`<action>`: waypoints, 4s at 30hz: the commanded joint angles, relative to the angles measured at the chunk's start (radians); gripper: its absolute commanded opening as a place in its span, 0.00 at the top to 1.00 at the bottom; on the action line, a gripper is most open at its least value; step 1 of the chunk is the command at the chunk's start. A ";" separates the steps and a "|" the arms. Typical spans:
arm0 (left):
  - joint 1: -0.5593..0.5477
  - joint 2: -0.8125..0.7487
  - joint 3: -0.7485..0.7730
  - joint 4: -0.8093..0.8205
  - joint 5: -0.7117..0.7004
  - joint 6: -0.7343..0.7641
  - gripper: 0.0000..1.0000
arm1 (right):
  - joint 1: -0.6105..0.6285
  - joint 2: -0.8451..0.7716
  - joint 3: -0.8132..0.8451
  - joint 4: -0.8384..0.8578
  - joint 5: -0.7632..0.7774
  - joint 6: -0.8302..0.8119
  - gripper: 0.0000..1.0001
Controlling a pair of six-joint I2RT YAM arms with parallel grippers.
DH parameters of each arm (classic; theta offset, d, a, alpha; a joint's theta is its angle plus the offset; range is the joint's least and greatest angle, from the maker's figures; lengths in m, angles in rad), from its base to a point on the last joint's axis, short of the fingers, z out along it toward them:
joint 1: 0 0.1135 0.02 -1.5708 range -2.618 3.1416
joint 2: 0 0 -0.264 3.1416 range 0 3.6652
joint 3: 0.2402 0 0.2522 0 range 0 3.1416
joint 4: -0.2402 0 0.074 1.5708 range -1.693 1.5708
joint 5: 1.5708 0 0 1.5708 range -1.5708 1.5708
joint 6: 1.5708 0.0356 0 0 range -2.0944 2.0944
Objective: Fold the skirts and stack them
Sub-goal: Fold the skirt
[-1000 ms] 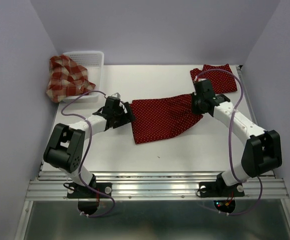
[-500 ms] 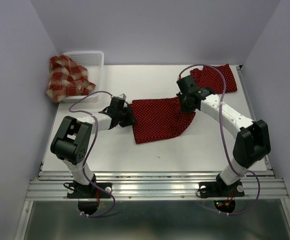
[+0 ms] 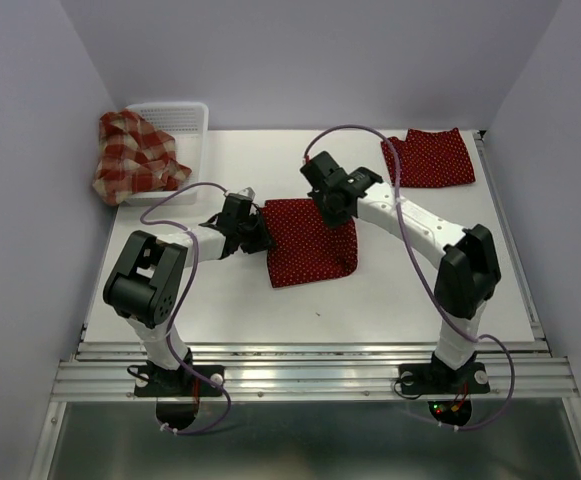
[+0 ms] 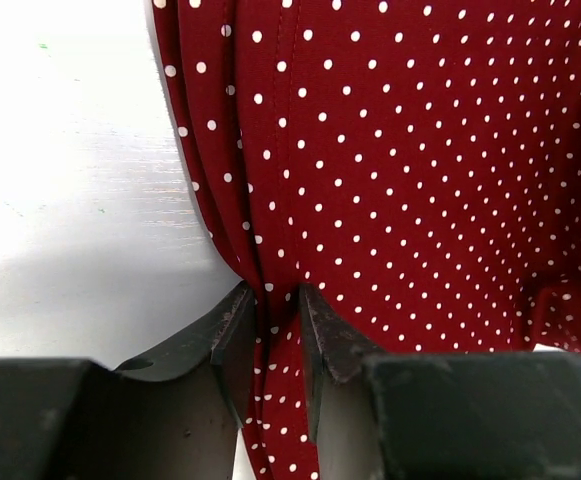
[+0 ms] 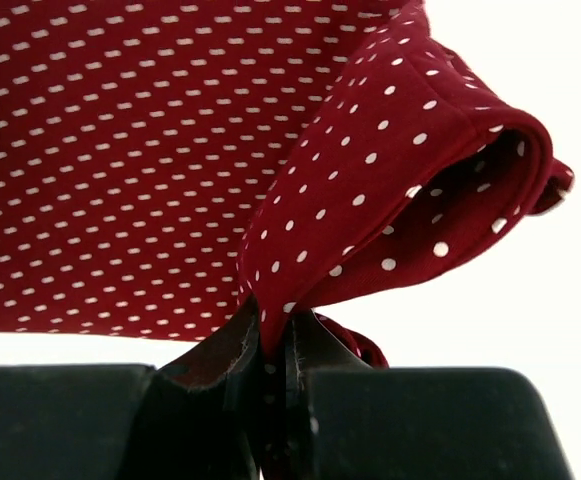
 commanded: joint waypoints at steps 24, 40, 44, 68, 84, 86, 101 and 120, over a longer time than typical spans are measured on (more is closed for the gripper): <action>-0.009 -0.006 -0.022 0.064 0.011 -0.052 0.67 | 0.160 0.281 0.275 -0.012 -0.241 0.105 0.99; -0.009 -0.055 -0.056 0.047 -0.048 -0.095 0.62 | 0.160 0.307 0.140 0.162 -0.258 0.116 0.85; -0.009 -0.072 -0.056 0.035 -0.063 -0.101 0.57 | 0.160 0.309 0.120 0.189 -0.287 0.113 0.74; 0.042 -0.280 -0.084 -0.089 -0.243 -0.097 0.30 | 0.160 0.033 0.010 0.320 -0.542 0.051 0.00; -0.025 -0.414 -0.018 -0.126 -0.049 0.109 0.01 | -0.072 -0.141 -0.207 0.432 -0.542 0.140 0.00; -0.073 -0.412 -0.021 -0.113 -0.016 0.130 0.01 | -0.105 -0.109 -0.202 0.450 -0.566 0.134 0.00; -0.220 -0.279 -0.069 0.081 0.146 0.178 0.01 | -0.119 0.230 0.039 0.461 -0.979 0.085 0.00; -0.222 -0.199 -0.199 0.032 0.090 0.169 0.02 | -0.110 0.563 0.329 0.476 -0.963 0.128 0.00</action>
